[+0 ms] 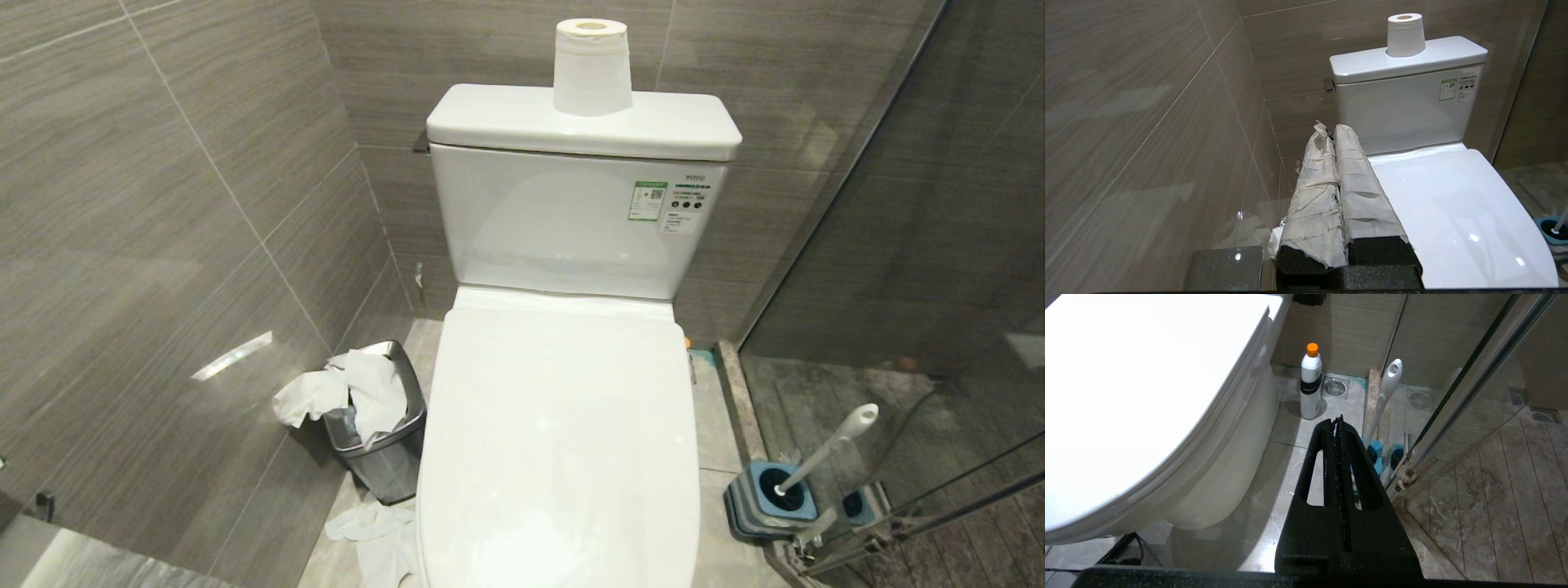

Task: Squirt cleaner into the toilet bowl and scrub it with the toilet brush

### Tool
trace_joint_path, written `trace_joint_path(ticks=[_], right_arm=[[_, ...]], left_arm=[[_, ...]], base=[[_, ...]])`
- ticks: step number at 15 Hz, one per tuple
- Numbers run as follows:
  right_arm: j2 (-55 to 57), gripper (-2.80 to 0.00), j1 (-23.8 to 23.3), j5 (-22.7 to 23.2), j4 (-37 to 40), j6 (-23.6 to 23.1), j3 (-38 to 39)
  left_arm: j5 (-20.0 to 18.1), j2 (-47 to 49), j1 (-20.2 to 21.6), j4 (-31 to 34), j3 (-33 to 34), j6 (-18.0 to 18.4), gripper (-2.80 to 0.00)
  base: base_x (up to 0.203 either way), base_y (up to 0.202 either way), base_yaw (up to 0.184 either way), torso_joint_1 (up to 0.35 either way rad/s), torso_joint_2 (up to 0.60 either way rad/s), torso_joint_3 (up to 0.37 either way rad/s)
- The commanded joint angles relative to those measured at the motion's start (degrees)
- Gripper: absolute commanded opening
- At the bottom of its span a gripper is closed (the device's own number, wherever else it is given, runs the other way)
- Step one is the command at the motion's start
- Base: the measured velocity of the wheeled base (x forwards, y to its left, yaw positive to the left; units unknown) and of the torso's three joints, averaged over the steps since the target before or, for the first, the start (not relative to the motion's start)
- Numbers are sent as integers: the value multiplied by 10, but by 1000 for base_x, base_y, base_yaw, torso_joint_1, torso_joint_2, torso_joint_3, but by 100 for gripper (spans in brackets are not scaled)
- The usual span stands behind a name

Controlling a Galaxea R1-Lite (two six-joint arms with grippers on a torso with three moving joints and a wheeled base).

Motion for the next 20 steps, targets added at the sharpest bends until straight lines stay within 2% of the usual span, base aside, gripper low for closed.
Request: trace_joint_path(ticks=[1, 4, 7, 11, 14, 20], right_arm=[[0, -280, 0, 1, 0, 1, 0], [0, -280, 0, 1, 0, 0, 0], [0, -280, 0, 1, 0, 1, 0], [0, -280, 0, 1, 0, 0, 0], [0, -280, 0, 1, 0, 1, 0], [0, -280, 0, 0, 0, 0, 0]], left_arm=[[-1, -12, 0, 2, 8, 0, -280], [-1, -18, -1, 2, 13, 0, -280], [-2, -50, 0, 2, 46, -1, -280], [-1, -124, 0, -12, 120, -8, -280], [-1, -166, 0, -17, 183, -35, -280], [1, -200, 5, -80, 307, -34, -280]], base=[[0, 0, 0, 0, 0, 0], [0, 0, 0, 0, 0, 0], [0, 0, 0, 0, 0, 0], [0, 0, 0, 0, 0, 0], [0, 0, 0, 0, 0, 0], [0, 0, 0, 0, 0, 0]])
